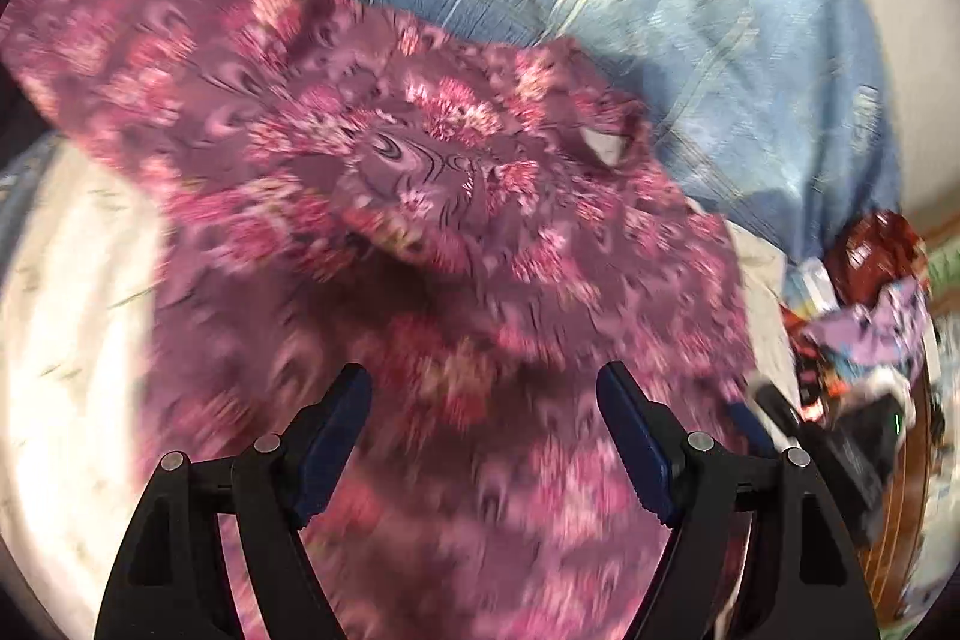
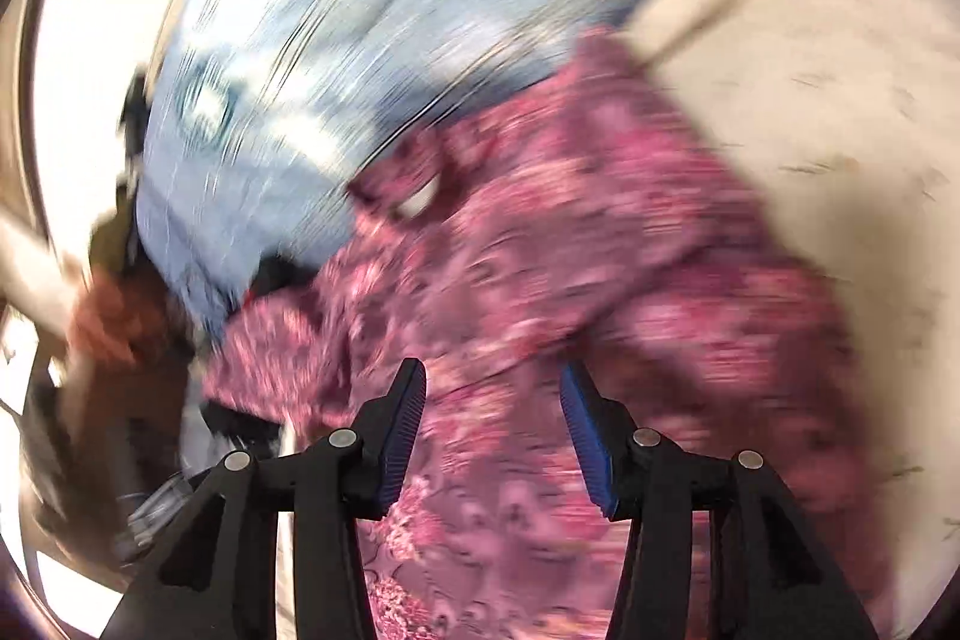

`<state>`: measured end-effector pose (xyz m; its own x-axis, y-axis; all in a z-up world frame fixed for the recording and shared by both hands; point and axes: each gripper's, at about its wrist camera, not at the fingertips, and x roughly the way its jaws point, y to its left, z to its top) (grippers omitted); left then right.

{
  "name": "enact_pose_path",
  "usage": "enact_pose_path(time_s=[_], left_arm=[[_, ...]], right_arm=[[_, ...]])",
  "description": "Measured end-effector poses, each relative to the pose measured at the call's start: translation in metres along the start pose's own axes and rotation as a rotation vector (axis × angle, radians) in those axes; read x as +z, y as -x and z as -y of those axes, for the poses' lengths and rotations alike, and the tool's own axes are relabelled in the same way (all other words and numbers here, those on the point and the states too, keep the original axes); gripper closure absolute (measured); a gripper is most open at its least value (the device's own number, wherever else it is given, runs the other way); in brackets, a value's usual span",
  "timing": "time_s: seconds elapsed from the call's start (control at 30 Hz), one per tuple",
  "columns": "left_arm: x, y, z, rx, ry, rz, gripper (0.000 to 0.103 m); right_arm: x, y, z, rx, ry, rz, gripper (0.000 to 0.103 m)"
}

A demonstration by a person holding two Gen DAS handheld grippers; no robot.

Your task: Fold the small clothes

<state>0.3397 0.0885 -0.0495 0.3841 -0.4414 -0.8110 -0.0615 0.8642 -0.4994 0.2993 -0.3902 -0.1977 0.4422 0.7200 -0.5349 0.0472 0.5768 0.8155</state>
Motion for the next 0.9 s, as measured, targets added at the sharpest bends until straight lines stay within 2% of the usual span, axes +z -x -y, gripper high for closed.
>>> enact_pose_path(time_s=[0.1, 0.17, 0.23, 0.27, 0.3, 0.33, 0.37, 0.4, 0.43, 0.5, 0.57, 0.6, 0.63, 0.67, 0.7, 0.73, 0.83, 0.9], left_arm=[[0.019, -0.031, -0.006, -0.012, 0.074, -0.04, 0.027], [0.033, -0.037, -0.003, -0.02, 0.096, -0.011, 0.029], [0.047, -0.04, 0.0, -0.022, 0.105, 0.01, 0.06], [0.054, -0.043, 0.003, -0.012, 0.103, 0.01, 0.09], [0.059, -0.043, 0.005, 0.005, 0.1, 0.016, 0.092], [0.062, -0.038, 0.008, 0.036, 0.092, 0.047, 0.092], [0.064, -0.03, 0.013, 0.068, 0.072, 0.088, 0.092], [0.062, -0.02, 0.017, 0.095, 0.053, 0.13, 0.092], [0.059, -0.012, 0.018, 0.106, 0.042, 0.165, 0.092], [0.049, -0.008, 0.013, 0.131, 0.041, 0.181, 0.091], [0.038, -0.02, -0.001, 0.175, 0.066, 0.15, 0.091], [0.032, -0.031, -0.011, 0.187, 0.087, 0.105, 0.091], [0.027, -0.037, -0.019, 0.178, 0.104, 0.078, 0.091], [0.023, -0.038, -0.026, 0.14, 0.114, 0.08, 0.09], [0.019, -0.031, -0.029, 0.103, 0.113, 0.092, 0.088], [0.018, -0.027, -0.031, 0.081, 0.117, 0.085, 0.087], [0.014, -0.005, -0.034, 0.018, 0.104, 0.083, 0.081], [0.011, 0.012, -0.034, 0.014, 0.079, 0.123, 0.071]], right_arm=[[0.012, 0.002, 0.026, 0.037, -0.097, 0.014, 0.054], [0.02, -0.005, 0.035, 0.077, -0.138, 0.017, 0.054], [0.029, -0.012, 0.042, 0.114, -0.182, 0.039, 0.054], [0.032, -0.014, 0.045, 0.129, -0.204, 0.053, 0.054], [0.036, -0.015, 0.05, 0.146, -0.229, 0.071, 0.055], [0.038, -0.016, 0.053, 0.158, -0.249, 0.088, 0.061], [0.043, -0.015, 0.055, 0.166, -0.268, 0.104, 0.086], [0.046, -0.014, 0.053, 0.168, -0.26, 0.112, 0.101], [0.049, -0.008, 0.047, 0.174, -0.224, 0.138, 0.099], [0.049, 0.002, 0.033, 0.172, -0.147, 0.184, 0.099], [0.045, -0.007, 0.03, 0.12, -0.107, 0.138, 0.099], [0.041, -0.014, 0.034, 0.093, -0.11, 0.101, 0.099], [0.037, -0.021, 0.038, 0.072, -0.116, 0.065, 0.099], [0.031, -0.031, 0.045, 0.063, -0.122, 0.0, 0.099], [0.027, -0.032, 0.045, 0.063, -0.113, -0.02, 0.099], [0.024, -0.027, 0.041, 0.077, -0.08, -0.022, 0.092], [0.022, -0.006, 0.024, 0.075, 0.018, -0.073, 0.091], [0.027, 0.014, 0.014, 0.101, 0.075, -0.04, 0.089]])
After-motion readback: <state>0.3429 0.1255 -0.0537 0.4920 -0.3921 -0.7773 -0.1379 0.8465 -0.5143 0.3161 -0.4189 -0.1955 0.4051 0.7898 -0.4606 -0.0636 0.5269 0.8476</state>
